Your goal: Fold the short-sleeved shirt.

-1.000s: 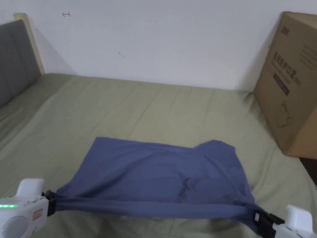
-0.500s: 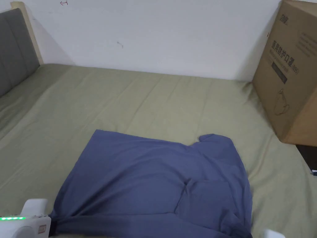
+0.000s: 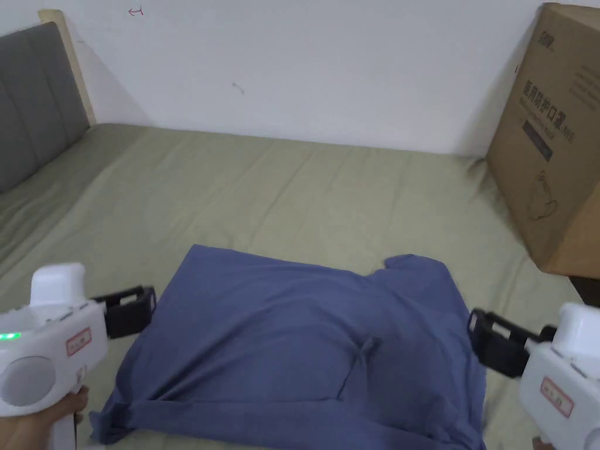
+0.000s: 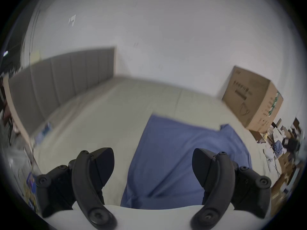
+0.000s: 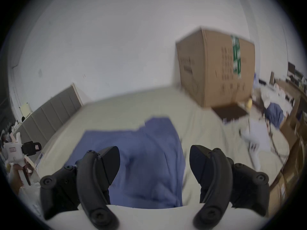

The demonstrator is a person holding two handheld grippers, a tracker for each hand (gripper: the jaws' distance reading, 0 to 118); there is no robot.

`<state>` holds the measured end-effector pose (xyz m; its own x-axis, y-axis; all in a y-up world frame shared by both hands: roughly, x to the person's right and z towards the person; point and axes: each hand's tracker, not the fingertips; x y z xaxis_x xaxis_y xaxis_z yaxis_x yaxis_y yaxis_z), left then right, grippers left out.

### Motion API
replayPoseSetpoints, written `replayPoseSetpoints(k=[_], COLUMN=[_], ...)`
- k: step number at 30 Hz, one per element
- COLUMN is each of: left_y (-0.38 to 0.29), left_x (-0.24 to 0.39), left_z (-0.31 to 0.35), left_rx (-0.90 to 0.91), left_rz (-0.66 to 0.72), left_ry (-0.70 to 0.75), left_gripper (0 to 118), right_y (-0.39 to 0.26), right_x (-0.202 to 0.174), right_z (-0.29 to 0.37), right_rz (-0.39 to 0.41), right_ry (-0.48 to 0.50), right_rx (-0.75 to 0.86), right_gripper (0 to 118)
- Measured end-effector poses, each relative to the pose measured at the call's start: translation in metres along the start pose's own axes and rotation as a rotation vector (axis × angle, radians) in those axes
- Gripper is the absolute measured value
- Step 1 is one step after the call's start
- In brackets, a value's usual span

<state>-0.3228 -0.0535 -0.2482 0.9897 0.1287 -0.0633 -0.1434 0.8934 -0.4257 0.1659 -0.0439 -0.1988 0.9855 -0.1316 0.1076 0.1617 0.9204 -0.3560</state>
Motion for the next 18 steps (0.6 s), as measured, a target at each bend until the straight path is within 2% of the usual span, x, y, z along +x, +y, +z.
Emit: replayPoseSetpoints(k=[5, 7, 8, 9, 10, 11, 12, 13, 14, 18], left_y=[0.034, 0.035, 0.035, 0.034, 0.031, 0.029, 0.028, 0.028, 0.026, 0.018], left_x=[0.044, 0.047, 0.052, 0.056, 0.058, 0.06, 0.061, 0.06, 0.061, 0.056], left_z=[0.013, 0.004, 0.004, 0.003, 0.002, 0.0, 0.0, -0.001, -0.001, -0.007], left_rx=[0.193, 0.215, 0.221, 0.234, 0.243, 0.243, 0.248, 0.243, 0.218, 0.181], left_rz=[-0.1, -0.125, -0.13, -0.138, -0.138, -0.134, -0.127, -0.105, -0.1, -0.119], left_ry=[0.004, -0.013, -0.018, -0.03, -0.042, -0.046, -0.053, -0.095, -0.106, -0.091], left_gripper=[96, 85, 76, 54, 27, 2, 0, 0, 0, 0], right_y=[0.03, 0.031, 0.031, 0.03, 0.028, 0.026, 0.025, 0.024, 0.024, 0.02], right_x=[-0.031, -0.04, -0.045, -0.048, -0.051, -0.054, -0.056, -0.057, -0.056, -0.057], right_z=[0.012, 0.014, 0.015, 0.016, 0.018, 0.018, 0.017, 0.016, 0.016, 0.013], right_rz=[0.047, 0.078, 0.096, 0.107, 0.119, 0.141, 0.152, 0.164, 0.151, 0.159], right_ry=[-0.051, -0.075, -0.097, -0.101, -0.107, -0.13, -0.141, -0.152, -0.107, -0.11], right_rx=[0.178, 0.215, 0.225, 0.238, 0.251, 0.26, 0.256, 0.268, 0.258, 0.238], right_gripper=[93, 93, 92, 85, 65, 36, 0, 0, 0, 0])
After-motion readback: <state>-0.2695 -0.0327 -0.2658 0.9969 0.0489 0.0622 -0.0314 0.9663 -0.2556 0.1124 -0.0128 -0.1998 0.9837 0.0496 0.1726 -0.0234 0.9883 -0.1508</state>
